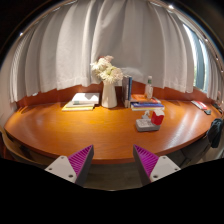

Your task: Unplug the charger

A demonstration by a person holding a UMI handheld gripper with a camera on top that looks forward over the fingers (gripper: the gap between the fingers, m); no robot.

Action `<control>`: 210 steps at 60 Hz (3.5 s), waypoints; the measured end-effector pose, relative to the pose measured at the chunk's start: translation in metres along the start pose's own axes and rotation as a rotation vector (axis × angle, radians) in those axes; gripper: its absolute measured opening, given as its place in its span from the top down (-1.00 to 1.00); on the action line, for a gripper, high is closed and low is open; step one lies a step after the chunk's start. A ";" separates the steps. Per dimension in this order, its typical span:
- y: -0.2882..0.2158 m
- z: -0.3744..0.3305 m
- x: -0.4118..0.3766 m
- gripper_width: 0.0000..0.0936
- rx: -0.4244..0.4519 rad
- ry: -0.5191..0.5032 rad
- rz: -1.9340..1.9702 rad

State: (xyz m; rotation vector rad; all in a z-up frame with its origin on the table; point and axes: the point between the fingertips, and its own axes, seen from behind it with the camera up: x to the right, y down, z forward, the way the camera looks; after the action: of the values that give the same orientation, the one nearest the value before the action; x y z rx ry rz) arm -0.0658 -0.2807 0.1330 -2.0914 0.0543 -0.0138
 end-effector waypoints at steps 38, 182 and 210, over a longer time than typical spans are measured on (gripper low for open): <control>-0.037 0.241 0.253 -0.65 -0.054 0.100 0.024; -0.113 -0.016 0.042 -0.68 0.095 -0.111 -0.074; -0.066 -0.035 -0.008 -0.68 0.036 -0.166 -0.068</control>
State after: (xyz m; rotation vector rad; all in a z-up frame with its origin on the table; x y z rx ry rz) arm -0.0727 -0.2779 0.2083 -2.0506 -0.1163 0.1168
